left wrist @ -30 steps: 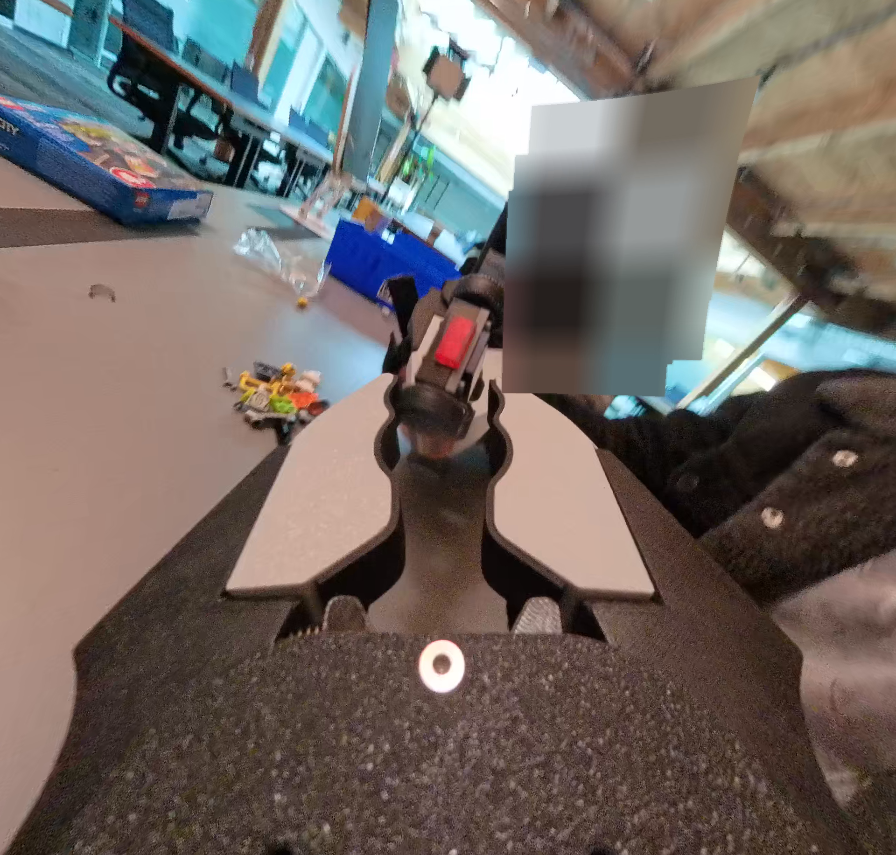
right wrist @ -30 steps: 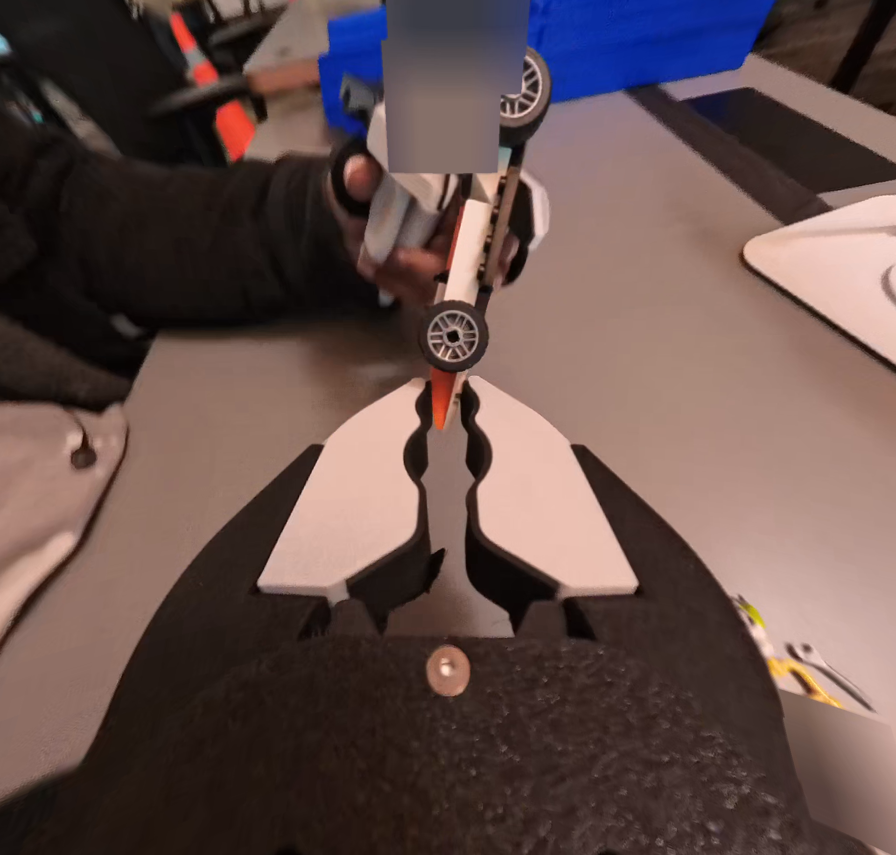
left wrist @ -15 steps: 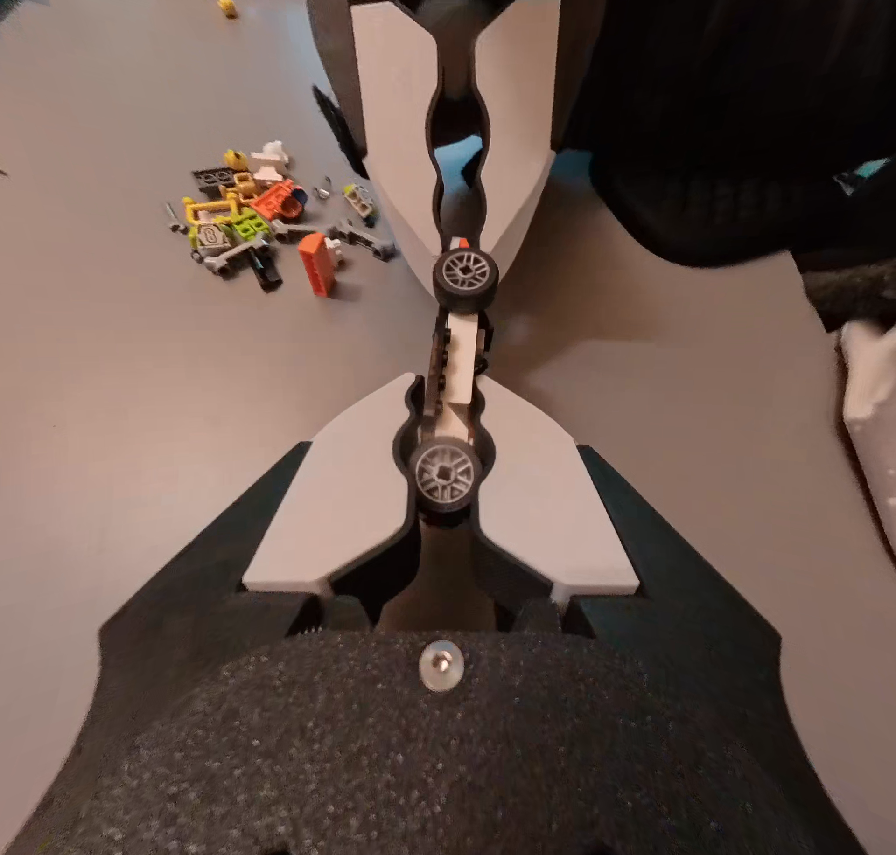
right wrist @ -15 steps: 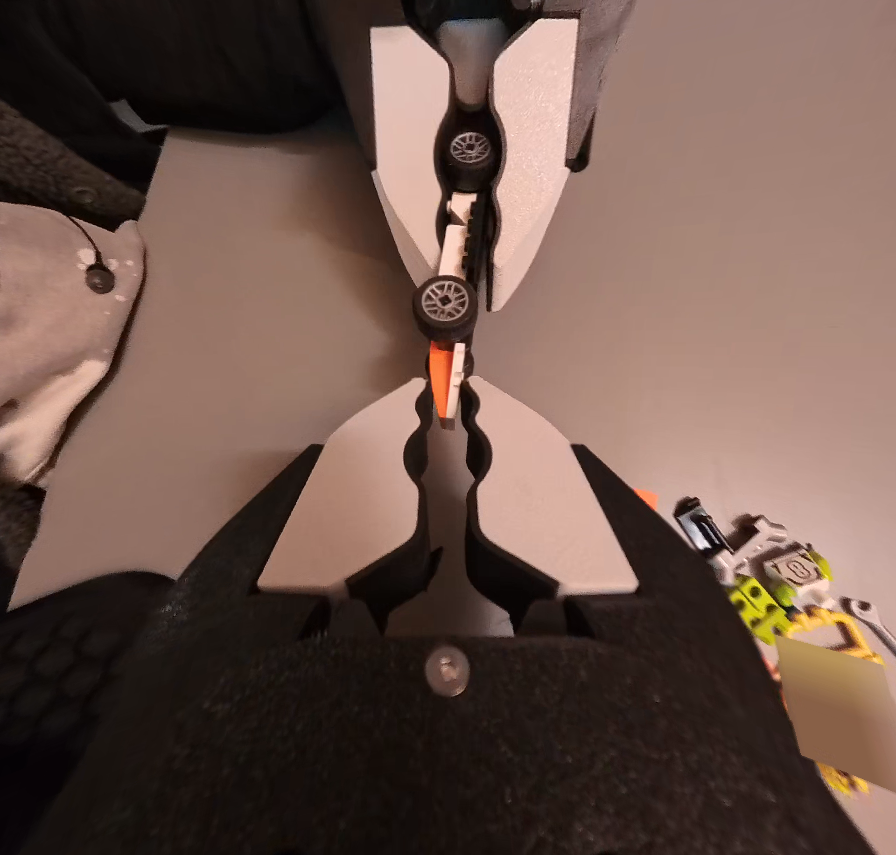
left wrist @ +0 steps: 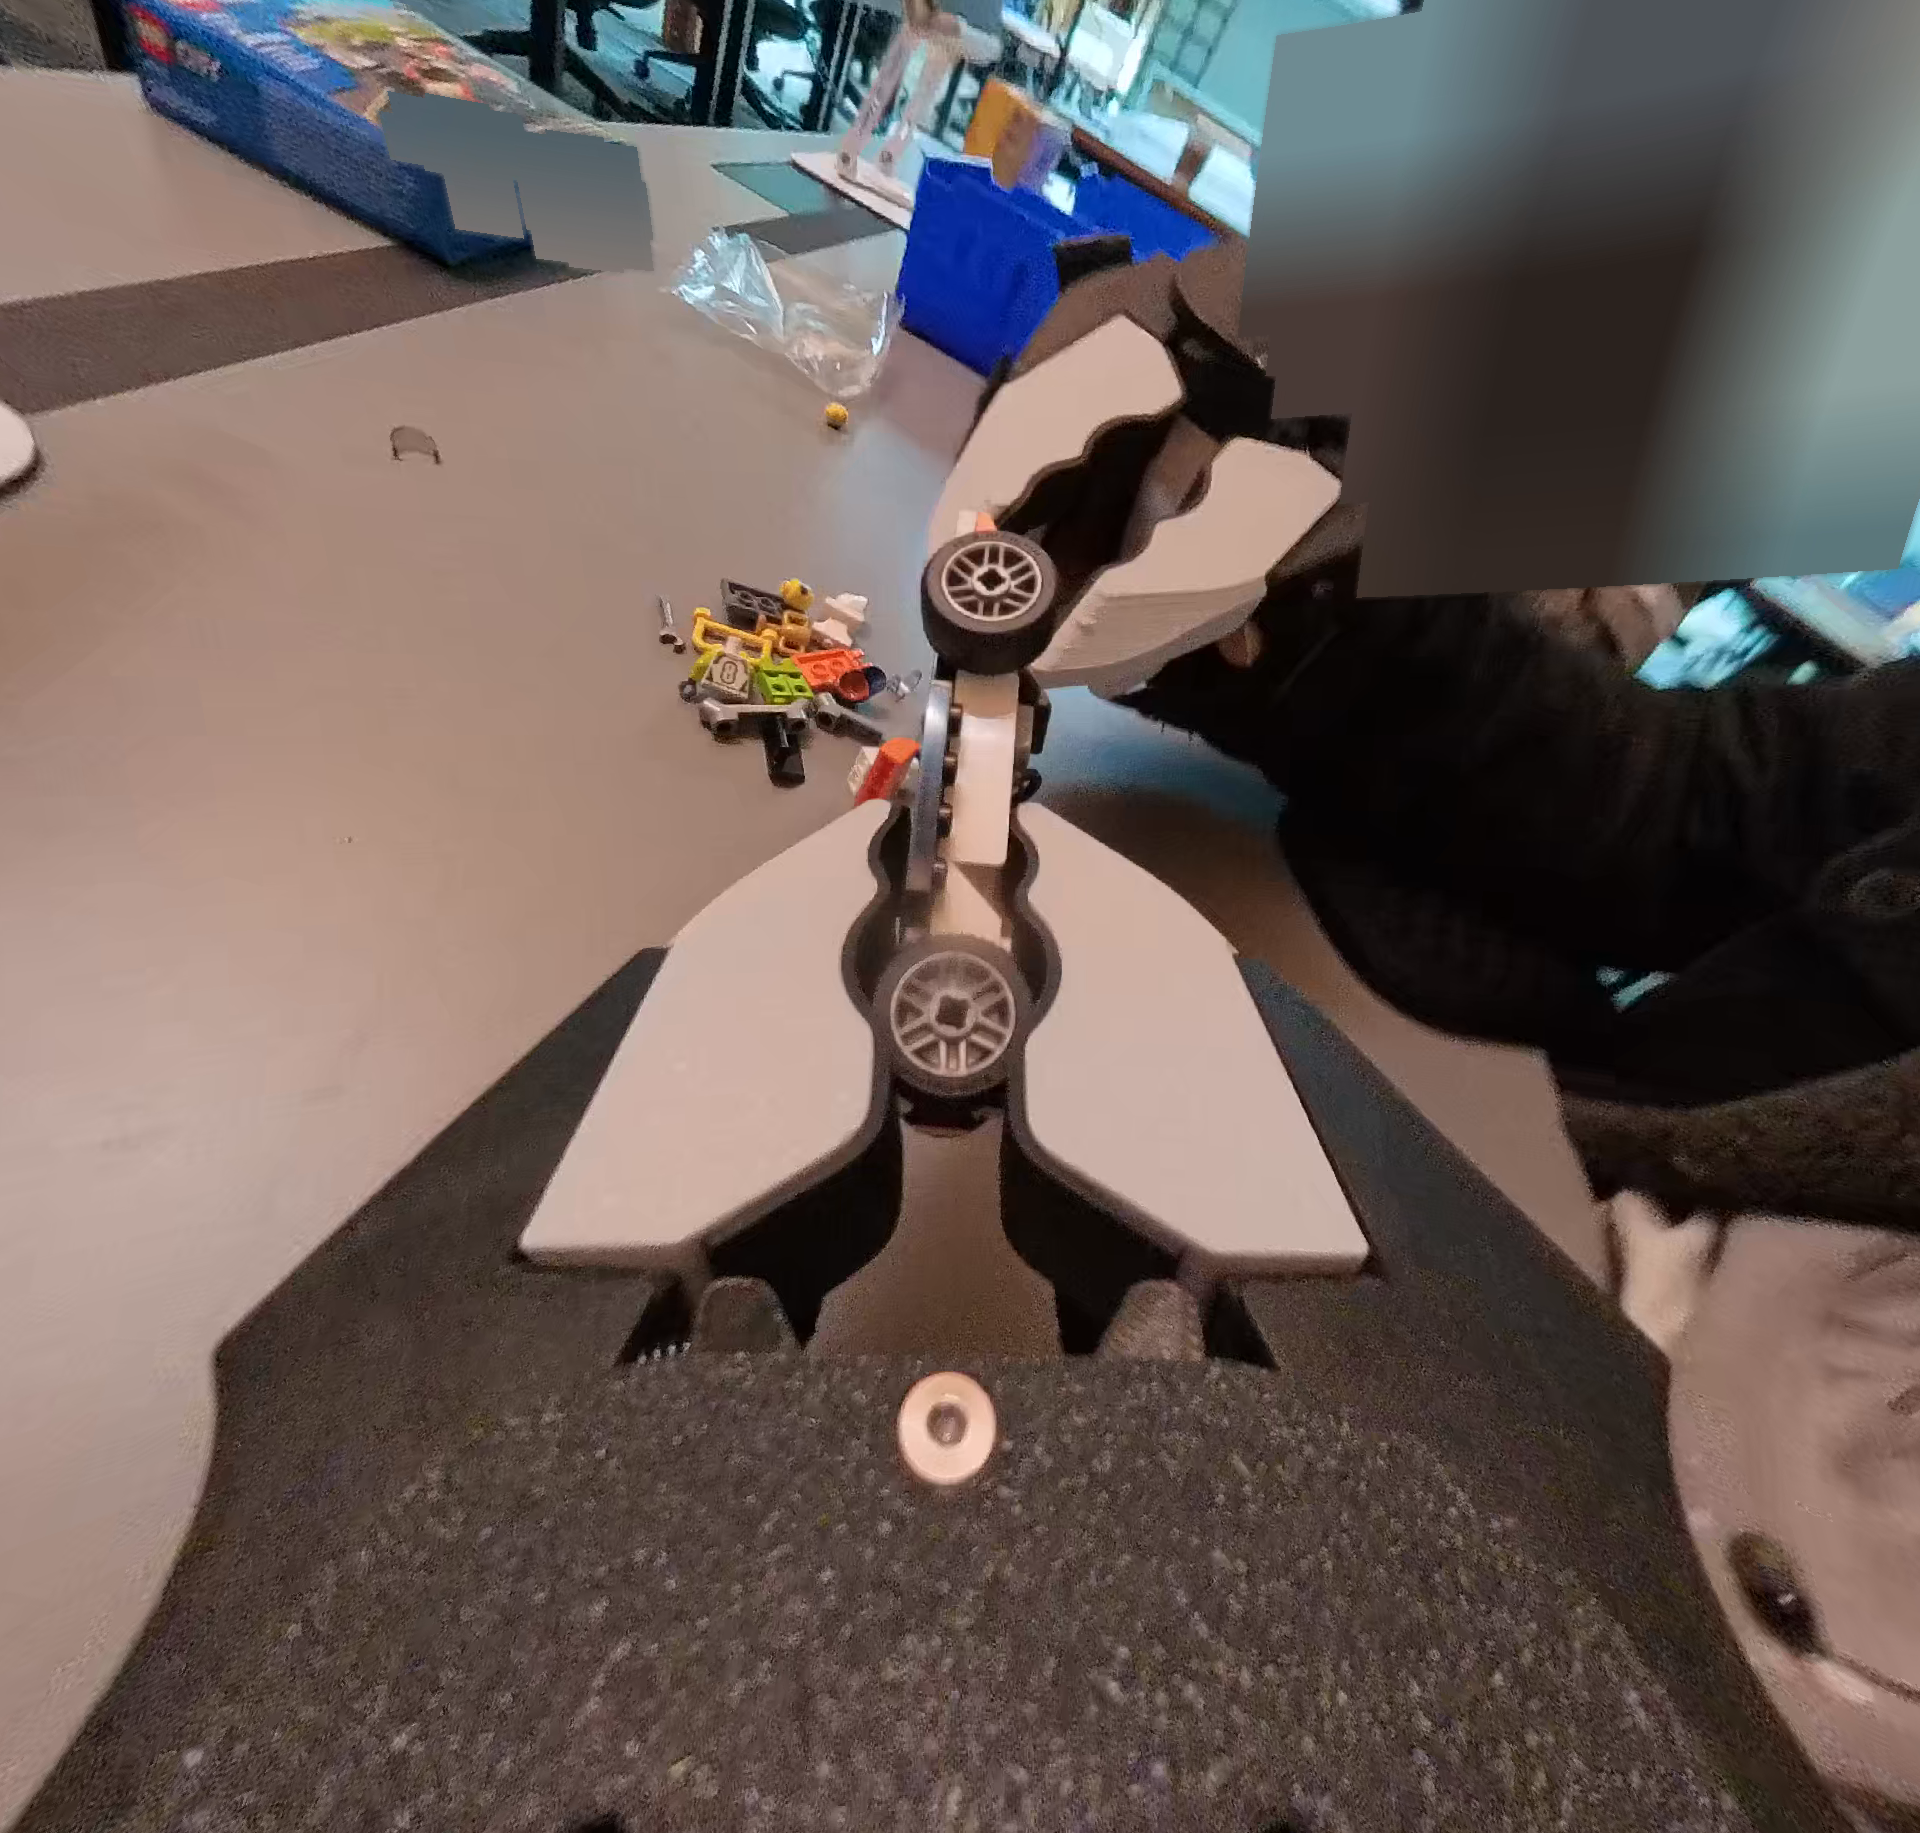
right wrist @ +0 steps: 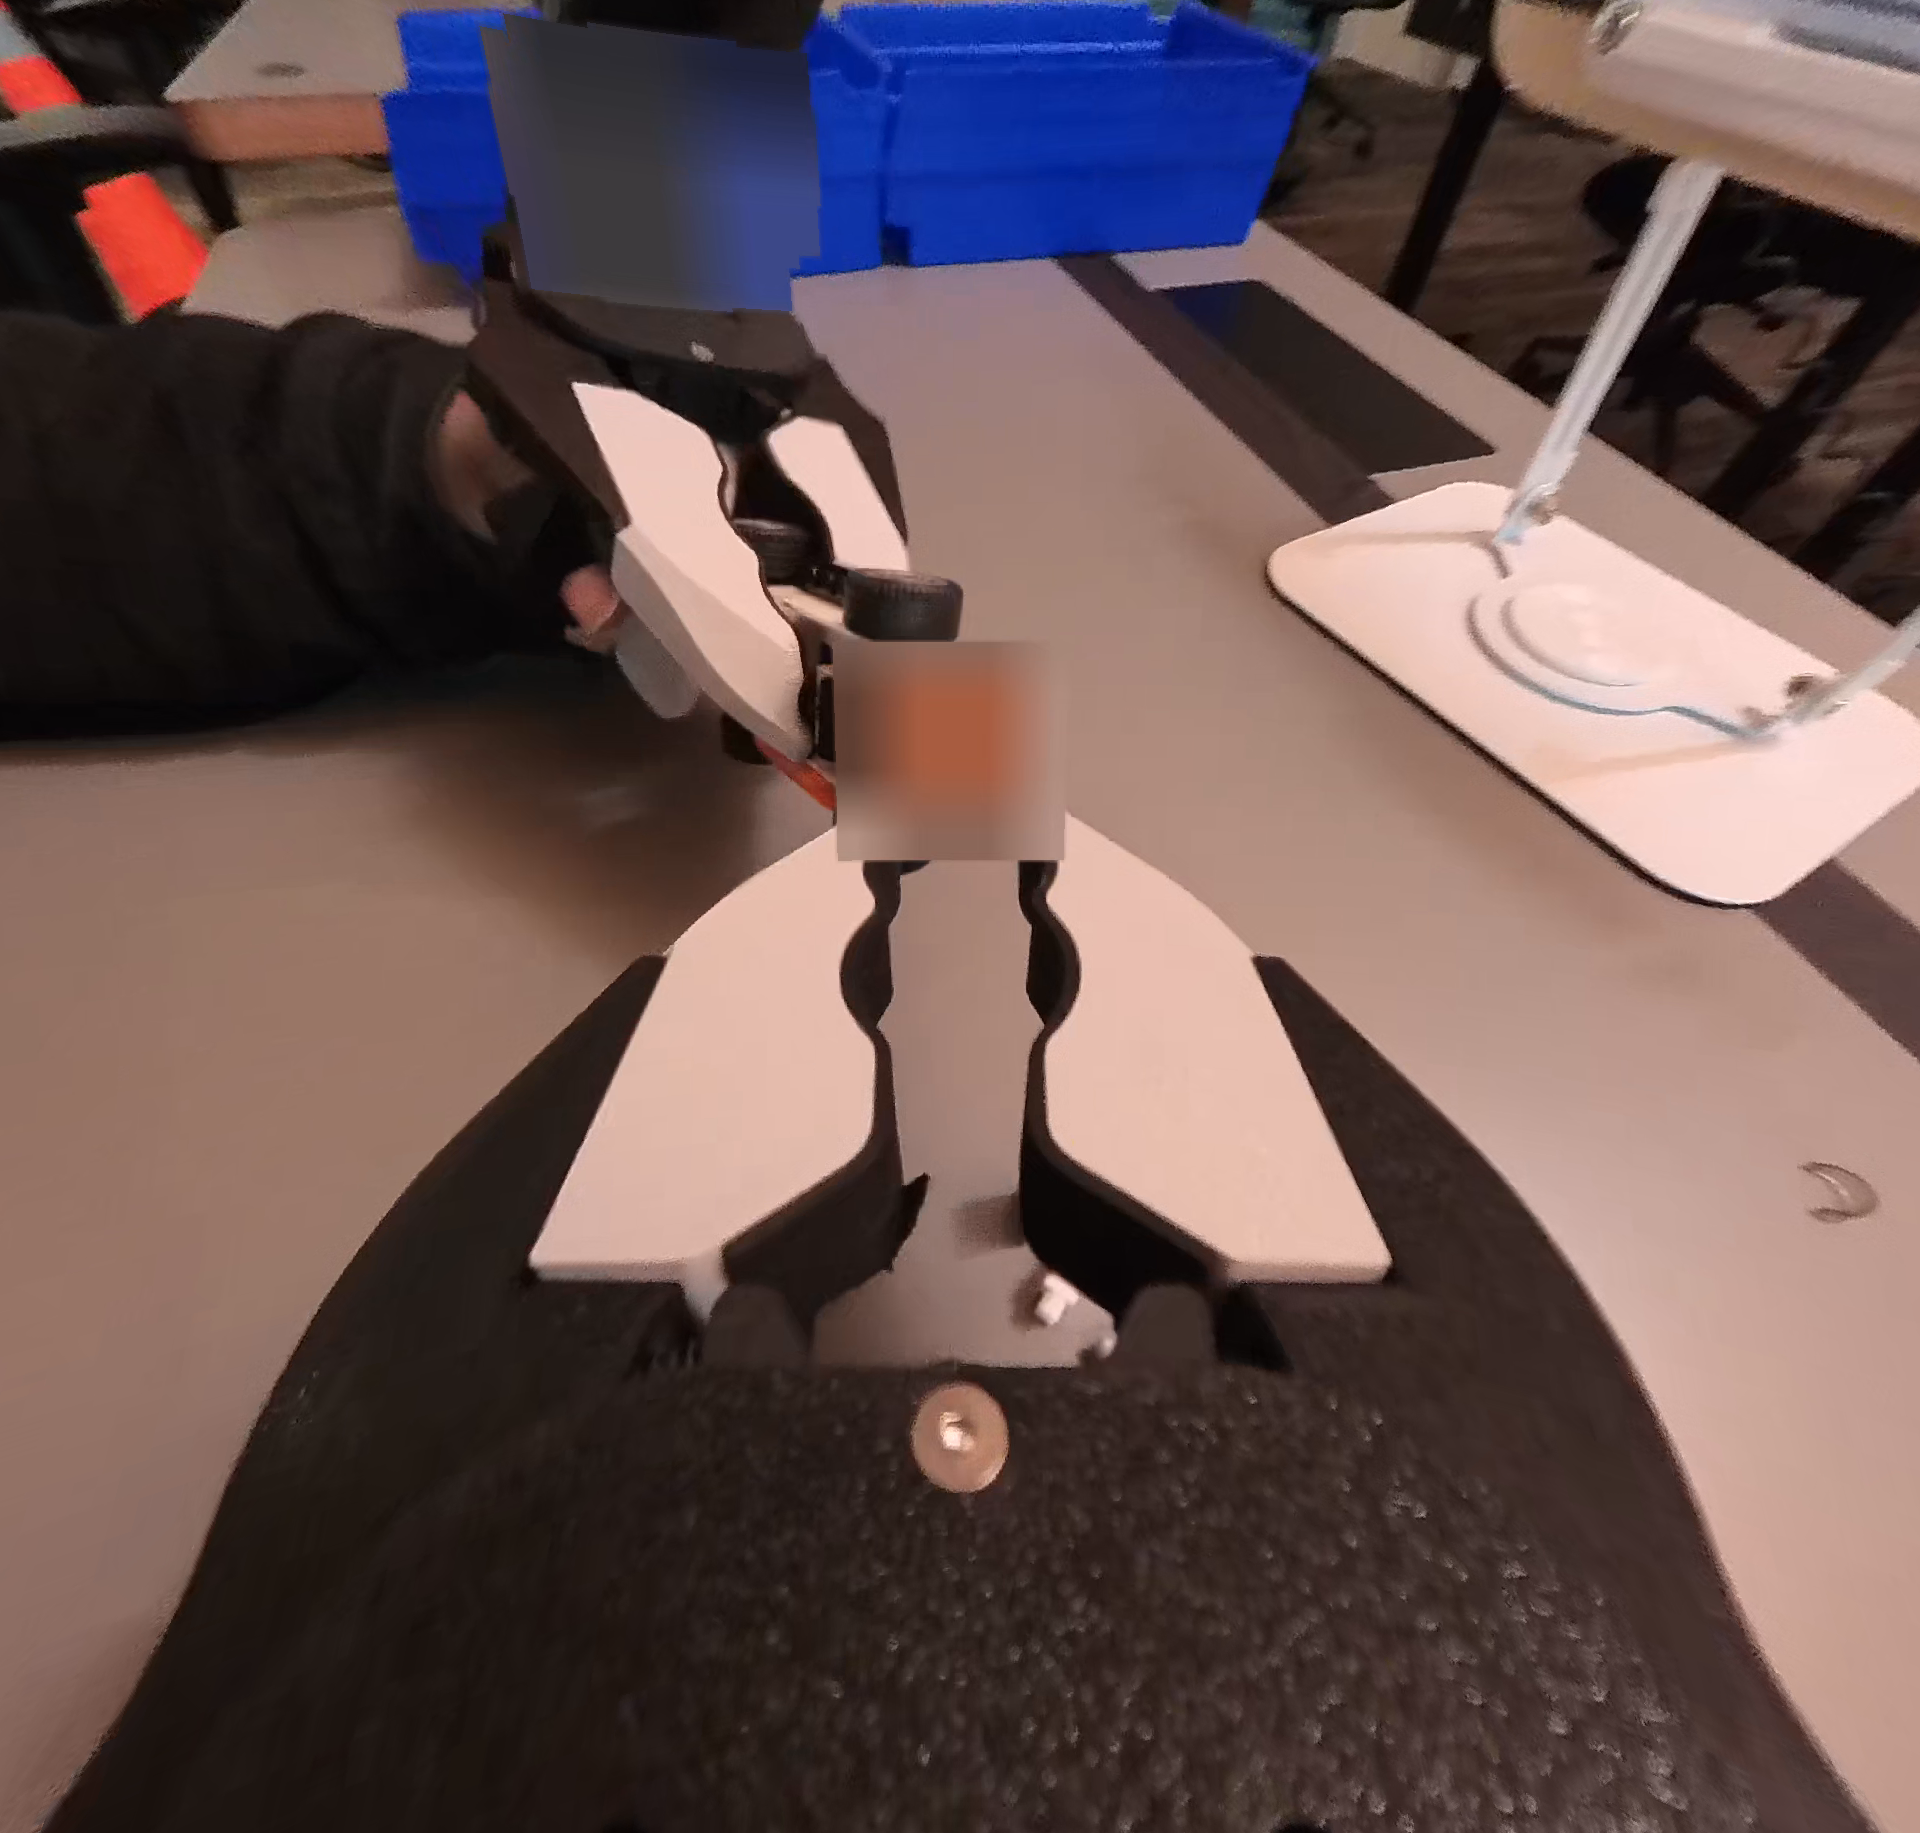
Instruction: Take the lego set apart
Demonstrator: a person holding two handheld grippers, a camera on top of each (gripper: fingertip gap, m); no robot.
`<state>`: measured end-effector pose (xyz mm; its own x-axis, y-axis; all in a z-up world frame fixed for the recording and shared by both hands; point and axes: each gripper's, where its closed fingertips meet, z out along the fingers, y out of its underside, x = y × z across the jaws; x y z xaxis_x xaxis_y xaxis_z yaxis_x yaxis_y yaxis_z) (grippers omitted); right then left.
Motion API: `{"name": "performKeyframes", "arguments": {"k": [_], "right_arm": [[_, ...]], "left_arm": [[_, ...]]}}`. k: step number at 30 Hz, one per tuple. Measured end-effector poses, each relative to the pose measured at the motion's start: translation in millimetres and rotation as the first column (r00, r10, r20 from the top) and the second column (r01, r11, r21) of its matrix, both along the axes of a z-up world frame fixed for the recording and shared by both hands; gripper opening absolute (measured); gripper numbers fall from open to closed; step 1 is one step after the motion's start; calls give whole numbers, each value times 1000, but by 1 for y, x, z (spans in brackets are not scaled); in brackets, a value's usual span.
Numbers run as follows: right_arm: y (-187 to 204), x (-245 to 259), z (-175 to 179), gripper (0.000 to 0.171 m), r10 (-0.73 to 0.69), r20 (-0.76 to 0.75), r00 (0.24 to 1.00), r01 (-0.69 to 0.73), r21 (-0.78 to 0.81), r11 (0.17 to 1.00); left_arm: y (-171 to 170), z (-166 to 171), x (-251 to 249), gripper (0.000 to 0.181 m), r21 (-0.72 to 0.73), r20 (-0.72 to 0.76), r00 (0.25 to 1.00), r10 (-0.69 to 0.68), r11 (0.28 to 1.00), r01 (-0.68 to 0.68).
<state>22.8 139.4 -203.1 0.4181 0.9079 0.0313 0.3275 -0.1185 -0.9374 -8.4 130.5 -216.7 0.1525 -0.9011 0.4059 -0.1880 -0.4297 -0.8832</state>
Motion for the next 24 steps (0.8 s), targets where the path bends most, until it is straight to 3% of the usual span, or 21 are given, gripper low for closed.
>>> {"name": "performKeyframes", "arguments": {"k": [5,8,14,24], "right_arm": [[11,-5,7,24,-126,26,992,124,71,990],[12,-16,11,23,-203,86,975,182,204,962],[18,-24,-1,14,-329,214,920,227,395,890],[14,-23,4,9,-263,167,950,195,342,919]], "left_arm": [[14,1,-1,17,-219,83,991,102,972,-82],[21,-4,-1,17,-275,73,984,165,951,-139],[23,-7,4,17,-91,-42,971,236,967,-239],[18,-3,2,18,203,-151,958,244,956,-211]]}}
